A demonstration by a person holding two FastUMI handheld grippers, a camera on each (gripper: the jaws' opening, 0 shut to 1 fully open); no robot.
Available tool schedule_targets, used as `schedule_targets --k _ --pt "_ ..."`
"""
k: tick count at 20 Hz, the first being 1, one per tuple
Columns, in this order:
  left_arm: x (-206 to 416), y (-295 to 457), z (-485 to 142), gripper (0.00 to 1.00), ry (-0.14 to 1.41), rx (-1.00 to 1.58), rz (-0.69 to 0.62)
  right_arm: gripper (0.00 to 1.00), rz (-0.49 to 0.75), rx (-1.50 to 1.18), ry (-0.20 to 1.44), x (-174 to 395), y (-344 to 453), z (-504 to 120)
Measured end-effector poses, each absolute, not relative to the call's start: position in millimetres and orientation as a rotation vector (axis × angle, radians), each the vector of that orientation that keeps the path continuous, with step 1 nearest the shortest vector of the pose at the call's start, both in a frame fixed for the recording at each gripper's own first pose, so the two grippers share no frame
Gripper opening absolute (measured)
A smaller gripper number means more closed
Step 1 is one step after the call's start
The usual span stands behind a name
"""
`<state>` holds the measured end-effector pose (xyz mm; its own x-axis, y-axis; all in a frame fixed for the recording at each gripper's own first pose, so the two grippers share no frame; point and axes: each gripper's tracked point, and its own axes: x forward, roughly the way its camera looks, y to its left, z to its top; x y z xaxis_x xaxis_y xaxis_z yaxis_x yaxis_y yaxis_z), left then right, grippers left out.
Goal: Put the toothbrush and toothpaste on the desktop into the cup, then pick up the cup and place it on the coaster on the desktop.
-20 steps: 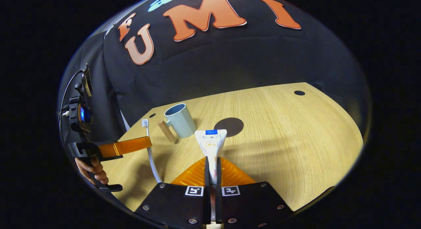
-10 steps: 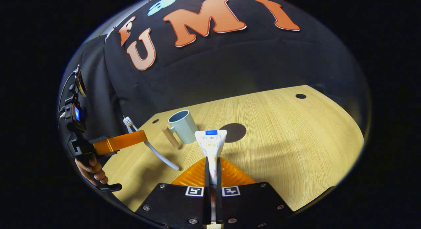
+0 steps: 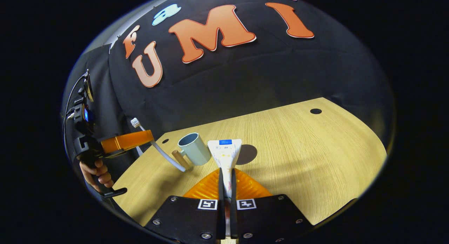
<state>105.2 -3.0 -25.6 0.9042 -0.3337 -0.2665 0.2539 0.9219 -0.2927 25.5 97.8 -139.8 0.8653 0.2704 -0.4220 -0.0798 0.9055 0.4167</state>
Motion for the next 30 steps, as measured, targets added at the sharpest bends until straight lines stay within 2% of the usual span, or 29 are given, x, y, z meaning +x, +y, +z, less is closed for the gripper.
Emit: schedule_targets --k 14,23,30 --pt "185.1 19.9 8.8 0.02 0.229 -0.245 -0.297 0.06 0.184 0.345 0.417 77.6 104.5 -107.8" --pt "218.9 19.0 -63.6 0.02 0.356 -0.260 -0.319 0.05 0.200 0.366 0.373 117.8 133.6 -92.5" --pt "227.4 14.9 -97.5 0.02 0.420 -0.243 -0.330 0.05 0.211 0.396 0.364 121.6 140.3 -98.6"
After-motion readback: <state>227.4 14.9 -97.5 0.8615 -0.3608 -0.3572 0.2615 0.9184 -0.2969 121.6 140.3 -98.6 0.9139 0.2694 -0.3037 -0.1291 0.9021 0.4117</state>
